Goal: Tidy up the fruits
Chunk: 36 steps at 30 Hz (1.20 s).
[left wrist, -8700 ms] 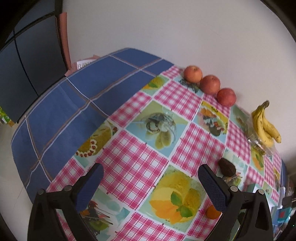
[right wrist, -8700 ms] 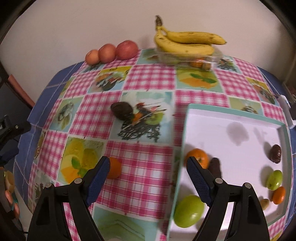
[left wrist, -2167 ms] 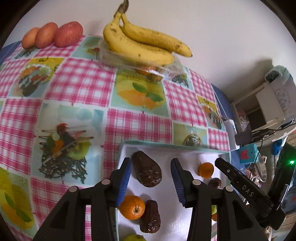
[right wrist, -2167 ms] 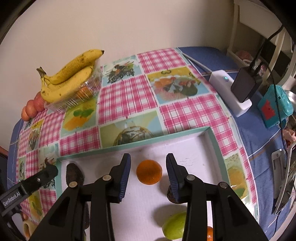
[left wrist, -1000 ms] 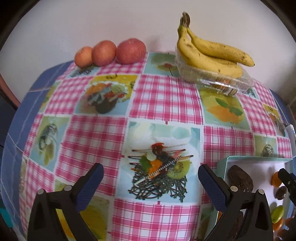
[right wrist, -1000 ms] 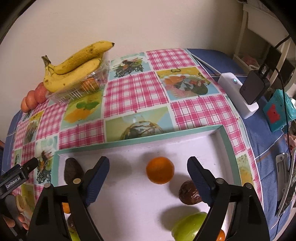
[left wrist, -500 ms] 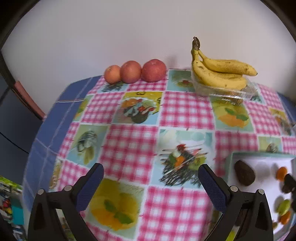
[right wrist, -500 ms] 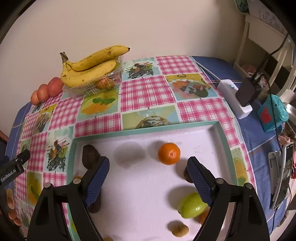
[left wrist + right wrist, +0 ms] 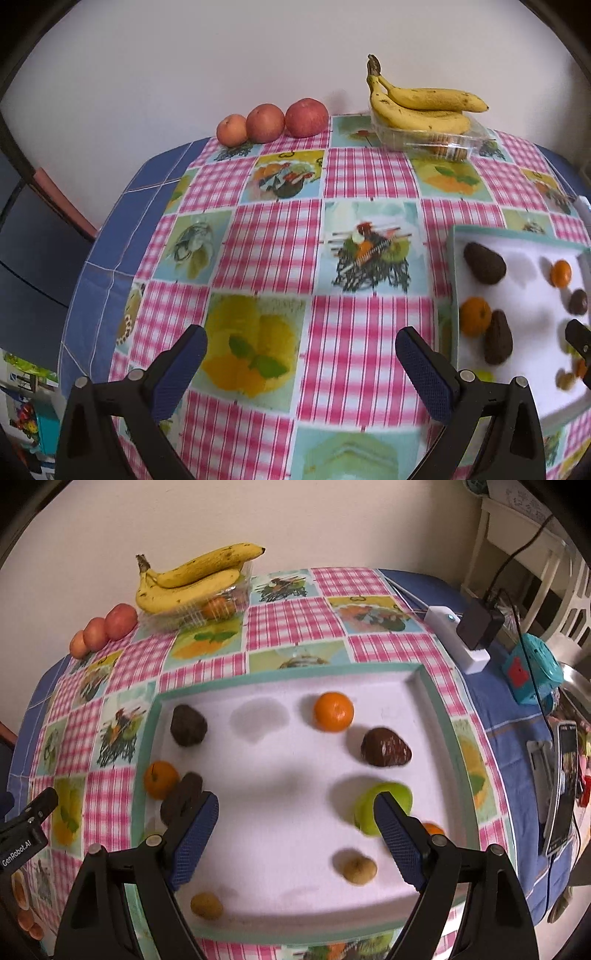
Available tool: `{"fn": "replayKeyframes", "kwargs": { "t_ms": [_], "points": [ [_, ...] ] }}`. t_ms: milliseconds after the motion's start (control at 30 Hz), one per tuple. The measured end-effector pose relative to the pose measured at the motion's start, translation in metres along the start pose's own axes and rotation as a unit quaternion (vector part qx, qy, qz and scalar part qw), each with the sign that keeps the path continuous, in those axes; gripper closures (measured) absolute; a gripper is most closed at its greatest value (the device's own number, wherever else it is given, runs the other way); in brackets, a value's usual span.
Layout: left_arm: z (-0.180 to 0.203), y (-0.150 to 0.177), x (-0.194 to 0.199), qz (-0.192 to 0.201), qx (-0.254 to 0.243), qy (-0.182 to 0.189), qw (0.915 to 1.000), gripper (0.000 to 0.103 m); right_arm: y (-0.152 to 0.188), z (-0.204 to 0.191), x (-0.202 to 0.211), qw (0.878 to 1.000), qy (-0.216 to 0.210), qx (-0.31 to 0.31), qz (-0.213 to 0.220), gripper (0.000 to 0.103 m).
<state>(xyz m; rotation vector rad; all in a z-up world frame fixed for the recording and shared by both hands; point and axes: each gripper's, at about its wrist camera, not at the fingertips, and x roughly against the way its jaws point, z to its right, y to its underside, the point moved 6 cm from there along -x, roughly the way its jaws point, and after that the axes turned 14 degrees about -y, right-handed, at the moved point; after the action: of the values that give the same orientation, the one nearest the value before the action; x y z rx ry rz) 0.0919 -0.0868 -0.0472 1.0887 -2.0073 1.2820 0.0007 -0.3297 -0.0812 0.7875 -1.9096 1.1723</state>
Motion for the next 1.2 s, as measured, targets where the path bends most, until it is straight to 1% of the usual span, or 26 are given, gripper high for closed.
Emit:
{"fn": "replayKeyframes", "kwargs": {
  "t_ms": [100,233,400,500,600,700,867,1200],
  "points": [
    [-0.004,0.012,0.002,-0.001,-0.008,-0.006,1.0000,0.000,0.011,-0.009,0.004,1.000,-0.001,0.010,-0.003,0.016],
    [-0.009,0.026,0.005,-0.002,-0.013,-0.005,0.9999,0.000,0.025,-0.024,0.010,0.999,0.003,0.033,-0.005,0.016],
    [-0.021,0.039,0.021,0.025,-0.013,-0.011,0.9995,0.000,0.042,-0.041,0.018,0.998,0.005,0.060,-0.002,0.016],
    [-0.028,0.047,0.032,0.047,-0.004,-0.001,0.9989,0.000,0.052,-0.046,0.021,0.997,0.010,0.072,-0.002,0.016],
    [-0.034,0.054,0.040,0.057,-0.002,0.005,0.9984,0.000,0.062,-0.048,0.025,0.997,0.012,0.073,-0.003,0.016],
    [-0.037,0.063,0.044,0.054,-0.006,0.012,0.9985,0.000,0.072,-0.049,0.028,0.998,0.004,0.069,-0.003,0.016],
    [-0.034,0.077,0.046,0.046,-0.030,0.004,0.9985,0.000,0.083,-0.050,0.037,0.998,0.003,0.067,0.006,0.016],
    [-0.035,0.080,0.045,0.032,-0.026,0.019,0.9990,0.000,0.083,-0.053,0.043,0.997,-0.001,0.071,0.017,0.016]
  ]
}}
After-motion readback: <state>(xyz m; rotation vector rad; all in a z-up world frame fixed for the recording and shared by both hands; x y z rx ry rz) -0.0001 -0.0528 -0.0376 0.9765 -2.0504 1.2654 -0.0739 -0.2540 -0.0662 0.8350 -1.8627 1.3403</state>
